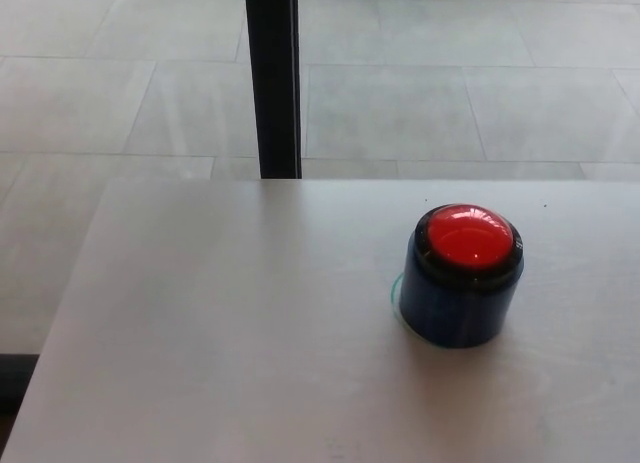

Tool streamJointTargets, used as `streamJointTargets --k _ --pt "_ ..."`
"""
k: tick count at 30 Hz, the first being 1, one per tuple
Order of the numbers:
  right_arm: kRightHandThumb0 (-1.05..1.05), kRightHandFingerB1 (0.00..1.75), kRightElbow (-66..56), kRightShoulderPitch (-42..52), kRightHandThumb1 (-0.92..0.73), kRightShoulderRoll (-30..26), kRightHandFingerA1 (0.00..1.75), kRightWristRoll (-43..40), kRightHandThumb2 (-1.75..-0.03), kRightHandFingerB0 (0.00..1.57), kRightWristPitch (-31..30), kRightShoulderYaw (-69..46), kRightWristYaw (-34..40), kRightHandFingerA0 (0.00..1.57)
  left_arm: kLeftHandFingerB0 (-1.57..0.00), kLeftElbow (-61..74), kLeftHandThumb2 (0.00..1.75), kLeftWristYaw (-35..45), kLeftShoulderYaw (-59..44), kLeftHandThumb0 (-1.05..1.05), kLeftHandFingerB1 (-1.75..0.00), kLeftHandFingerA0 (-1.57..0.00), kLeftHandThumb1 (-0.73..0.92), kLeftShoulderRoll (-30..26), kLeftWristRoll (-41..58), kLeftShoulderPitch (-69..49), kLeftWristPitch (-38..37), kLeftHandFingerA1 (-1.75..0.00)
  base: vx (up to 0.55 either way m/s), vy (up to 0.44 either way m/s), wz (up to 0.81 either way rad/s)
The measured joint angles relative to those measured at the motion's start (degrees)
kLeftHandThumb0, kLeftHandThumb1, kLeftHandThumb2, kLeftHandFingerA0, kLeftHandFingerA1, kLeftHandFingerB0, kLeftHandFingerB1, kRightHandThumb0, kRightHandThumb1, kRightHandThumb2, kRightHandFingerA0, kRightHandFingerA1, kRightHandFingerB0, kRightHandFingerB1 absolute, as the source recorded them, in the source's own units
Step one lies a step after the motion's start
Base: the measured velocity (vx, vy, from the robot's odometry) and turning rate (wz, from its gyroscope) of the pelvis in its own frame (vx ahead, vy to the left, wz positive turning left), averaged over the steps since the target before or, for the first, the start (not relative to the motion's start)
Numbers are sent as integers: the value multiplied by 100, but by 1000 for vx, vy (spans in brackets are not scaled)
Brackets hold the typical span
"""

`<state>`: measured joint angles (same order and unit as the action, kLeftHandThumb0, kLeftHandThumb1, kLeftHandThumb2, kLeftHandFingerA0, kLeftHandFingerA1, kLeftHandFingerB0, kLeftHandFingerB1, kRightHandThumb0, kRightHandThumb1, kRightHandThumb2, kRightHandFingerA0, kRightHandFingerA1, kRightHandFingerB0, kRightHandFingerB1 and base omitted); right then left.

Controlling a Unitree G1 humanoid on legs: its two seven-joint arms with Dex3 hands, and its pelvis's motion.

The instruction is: The robot uses its right hand to press the red button kept in the middle of the desk

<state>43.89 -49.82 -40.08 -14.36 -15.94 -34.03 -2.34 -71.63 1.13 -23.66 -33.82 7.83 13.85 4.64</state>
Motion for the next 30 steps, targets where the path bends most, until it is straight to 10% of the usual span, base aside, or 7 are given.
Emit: streamJointTargets --k 6,7,12,19,23,26,30 --pt "-35 140 -698 1226 -4 20 168 -162 -165 110 10 -984 240 123 -22 -1 131 -5 0 -73 -74 -51 92 0 2 4 0 -95 0 0 0" --pt "-46 146 -768 1406 -20 59 164 -191 -143 106 12 -1148 276 126 -24 -1 132 -7 0 -75 -75 -54 92 0 3 4 0 -97 0 0 0" --pt "-33 152 -1018 2370 -20 567 173 -362 -156 102 79 -1987 568 117 -29 -6 120 -21 -1 -75 -94 -51 92 2 4 -3 0 -123 0 0 0" --pt "-41 163 -1033 3049 -55 1567 175 -414 -108 77 515 -2600 1083 116 -29 -11 129 -32 -6 -76 -78 -59 92 7 8 6 0 -102 0 0 0" --pt "-46 141 -1038 3282 -56 2107 175 -419 -100 86 800 -2838 1386 121 -26 -14 131 -33 -6 -77 -76 -56 92 8 8 7 0 -99 0 0 0" --pt "-44 161 -1039 3441 -43 2523 175 -451 -114 86 965 -3032 1629 120 -26 -14 132 -35 -7 -75 -76 -53 92 8 8 5 0 -97 0 0 0" --pt "-49 101 -1091 3605 -48 2885 148 -585 -112 82 1028 -3170 1890 139 -29 -16 119 -46 -7 -73 -93 -49 92 8 9 21 0 -122 0 0 0"
